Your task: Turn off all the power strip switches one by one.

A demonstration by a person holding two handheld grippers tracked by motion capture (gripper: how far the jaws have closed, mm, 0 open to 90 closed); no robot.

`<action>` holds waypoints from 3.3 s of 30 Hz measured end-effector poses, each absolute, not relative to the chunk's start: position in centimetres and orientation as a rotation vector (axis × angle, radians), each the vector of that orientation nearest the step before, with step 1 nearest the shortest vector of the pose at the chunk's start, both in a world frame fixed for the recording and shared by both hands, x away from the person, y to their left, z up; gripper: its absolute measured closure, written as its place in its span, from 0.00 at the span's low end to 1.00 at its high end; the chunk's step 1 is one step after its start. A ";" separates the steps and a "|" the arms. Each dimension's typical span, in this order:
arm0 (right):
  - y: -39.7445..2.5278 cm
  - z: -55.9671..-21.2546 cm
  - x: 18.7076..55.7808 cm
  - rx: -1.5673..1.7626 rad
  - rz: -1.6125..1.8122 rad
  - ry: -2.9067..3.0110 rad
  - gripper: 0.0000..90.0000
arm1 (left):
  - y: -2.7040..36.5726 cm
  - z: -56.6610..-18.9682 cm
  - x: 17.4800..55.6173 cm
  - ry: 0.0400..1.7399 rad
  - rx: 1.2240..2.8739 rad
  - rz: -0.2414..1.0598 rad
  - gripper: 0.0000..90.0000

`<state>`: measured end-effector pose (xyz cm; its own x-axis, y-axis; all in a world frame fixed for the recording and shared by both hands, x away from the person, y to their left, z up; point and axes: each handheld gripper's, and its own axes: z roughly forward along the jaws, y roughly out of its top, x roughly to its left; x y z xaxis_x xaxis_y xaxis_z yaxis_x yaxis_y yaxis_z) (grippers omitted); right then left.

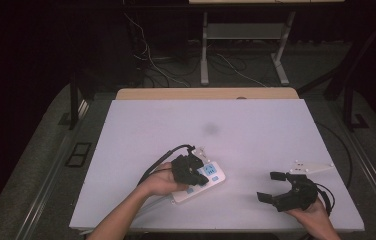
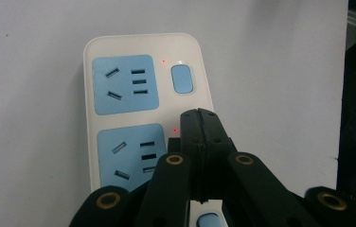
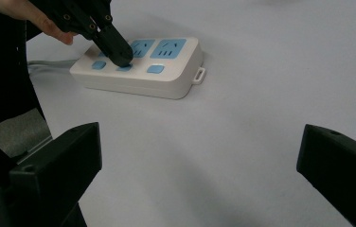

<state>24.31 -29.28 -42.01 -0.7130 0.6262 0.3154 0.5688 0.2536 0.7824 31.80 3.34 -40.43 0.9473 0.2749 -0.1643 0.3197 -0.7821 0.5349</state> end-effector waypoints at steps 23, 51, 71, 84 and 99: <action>-29.3 -42.0 24.3 1.161 1.479 2.437 0.01 | 3.6 -40.7 31.7 0.445 2.494 -0.106 0.99; -29.4 -42.0 24.3 1.170 1.480 2.432 0.01 | 3.3 -38.4 31.5 0.410 2.481 -0.056 0.99; -29.5 -42.0 24.4 1.164 1.478 2.431 0.01 | 2.5 -37.4 32.5 0.397 2.485 -0.038 0.99; -29.5 -42.0 24.4 1.166 1.478 2.431 0.01 | 1.0 -37.6 33.2 0.379 2.479 -0.041 0.99; -29.7 -42.0 24.4 1.171 1.480 2.429 0.01 | -0.3 -39.3 33.4 0.367 2.524 -0.066 0.99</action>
<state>24.44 -29.69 -42.01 -0.7085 0.6319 0.3142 0.5690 0.2481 0.7840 33.41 -0.31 -39.26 0.9610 0.2457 -0.1271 0.2747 -0.7930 0.5438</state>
